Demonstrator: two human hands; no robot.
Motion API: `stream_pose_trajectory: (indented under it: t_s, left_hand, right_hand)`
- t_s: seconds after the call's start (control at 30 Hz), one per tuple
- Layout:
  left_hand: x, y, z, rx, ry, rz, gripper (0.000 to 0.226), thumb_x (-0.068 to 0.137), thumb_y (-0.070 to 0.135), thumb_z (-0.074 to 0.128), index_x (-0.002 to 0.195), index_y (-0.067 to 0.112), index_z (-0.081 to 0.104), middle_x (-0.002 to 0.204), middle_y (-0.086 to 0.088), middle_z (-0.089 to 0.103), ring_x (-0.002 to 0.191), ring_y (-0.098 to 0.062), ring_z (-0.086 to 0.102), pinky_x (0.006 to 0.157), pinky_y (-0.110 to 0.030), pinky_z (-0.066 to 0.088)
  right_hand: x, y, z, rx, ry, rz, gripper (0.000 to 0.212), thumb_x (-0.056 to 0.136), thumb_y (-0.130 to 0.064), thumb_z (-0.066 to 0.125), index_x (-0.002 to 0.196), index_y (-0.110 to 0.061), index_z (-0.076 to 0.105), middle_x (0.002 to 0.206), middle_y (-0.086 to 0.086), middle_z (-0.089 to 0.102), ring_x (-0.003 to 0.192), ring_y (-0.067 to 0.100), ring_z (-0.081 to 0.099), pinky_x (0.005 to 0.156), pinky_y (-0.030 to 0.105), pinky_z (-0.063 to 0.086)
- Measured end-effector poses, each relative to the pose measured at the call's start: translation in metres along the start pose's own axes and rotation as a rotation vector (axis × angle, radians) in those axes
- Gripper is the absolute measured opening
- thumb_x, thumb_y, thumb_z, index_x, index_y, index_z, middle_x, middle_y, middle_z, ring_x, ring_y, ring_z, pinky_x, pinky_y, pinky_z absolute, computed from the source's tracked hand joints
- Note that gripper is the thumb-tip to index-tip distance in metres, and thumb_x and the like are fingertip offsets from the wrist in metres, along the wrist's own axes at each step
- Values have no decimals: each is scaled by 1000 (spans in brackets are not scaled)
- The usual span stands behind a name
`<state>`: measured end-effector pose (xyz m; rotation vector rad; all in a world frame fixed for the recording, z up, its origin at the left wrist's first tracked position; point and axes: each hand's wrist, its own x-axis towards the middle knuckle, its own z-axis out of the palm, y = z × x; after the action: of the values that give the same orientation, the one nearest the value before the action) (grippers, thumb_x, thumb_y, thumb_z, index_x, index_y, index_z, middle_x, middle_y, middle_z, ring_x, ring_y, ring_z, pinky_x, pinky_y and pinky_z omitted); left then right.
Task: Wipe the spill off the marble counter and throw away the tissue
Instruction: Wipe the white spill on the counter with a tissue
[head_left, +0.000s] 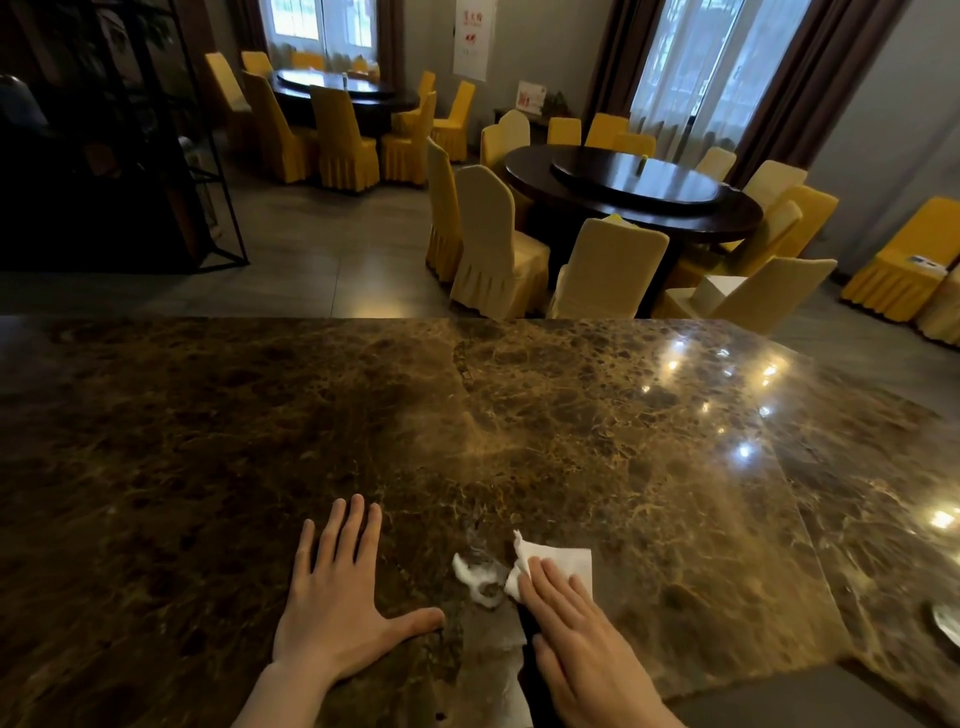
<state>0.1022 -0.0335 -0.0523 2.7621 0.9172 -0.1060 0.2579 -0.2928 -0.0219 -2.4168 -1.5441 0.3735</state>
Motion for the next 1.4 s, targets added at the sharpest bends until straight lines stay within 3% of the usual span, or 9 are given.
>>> stream_pose_trajectory:
  t_s: [0.17,0.3,0.6,0.77,0.97,1.13,1.23,1.33,1.4]
  left_hand:
    - [1,-1,1,28,-17,-5,150,49,120,9,158,24,-31,167,3,-39,153,-19,-41,130,-54,-20]
    - [0,-1,-1,11,-16,1,151,49,121,10,159,24,-30,169,3,-36,154,-19,-39,131,-54,-18]
    - [1,0,-2,11,-33,1,150,49,121,9,157,24,-32,166,2,-40,153,-20,-42,129,-54,-21]
    - [-1,1,-4,31,-34,-1,152,49,120,7,158,23,-31,168,1,-39,154,-20,-40,130,-55,-18]
    - [1,0,-2,14,-45,7,150,49,121,9,156,25,-33,166,3,-41,153,-19,-41,129,-54,-21]
    - [-1,0,-5,40,-70,1,150,48,120,6,156,24,-35,166,1,-43,152,-20,-43,129,-54,-20]
    - [0,0,-8,15,-85,-6,152,46,121,7,156,25,-35,166,3,-42,152,-19,-42,129,-54,-20]
    - [0,3,-9,21,-99,-13,152,45,121,6,155,25,-36,166,4,-42,153,-19,-42,129,-54,-20]
    - [-1,3,-10,19,-103,-15,153,44,121,6,155,24,-36,166,3,-42,153,-20,-41,130,-54,-20]
  right_hand:
    - [21,13,-6,-48,22,14,61,99,-42,21,156,-36,-1,163,-16,-10,147,-1,-18,120,23,-11]
    - [65,11,-23,64,18,143,57,103,-31,28,157,-28,10,165,-9,-3,149,5,-12,124,31,-2]
    - [12,10,-10,52,-36,54,63,91,-41,24,154,-44,13,159,-28,-5,145,-9,-12,121,20,-4]
    - [62,-9,-28,119,18,156,56,102,-29,32,156,-29,18,164,-14,3,150,3,-6,122,27,5]
    - [13,-1,-6,72,-34,65,64,93,-39,27,154,-43,10,160,-26,-4,144,-11,-15,123,27,4]
    - [64,1,-28,111,33,167,54,104,-29,33,156,-29,18,164,-14,5,150,4,-3,123,29,11]
    - [52,2,-14,99,60,118,55,103,-28,36,155,-36,20,160,-22,4,149,0,-1,120,23,13]
    - [22,6,-7,72,160,100,52,99,-31,54,142,-54,38,150,-36,24,141,-13,15,110,18,32]
    - [16,5,-10,116,266,110,43,91,-26,68,125,-50,60,137,-30,52,132,-11,40,102,19,43]
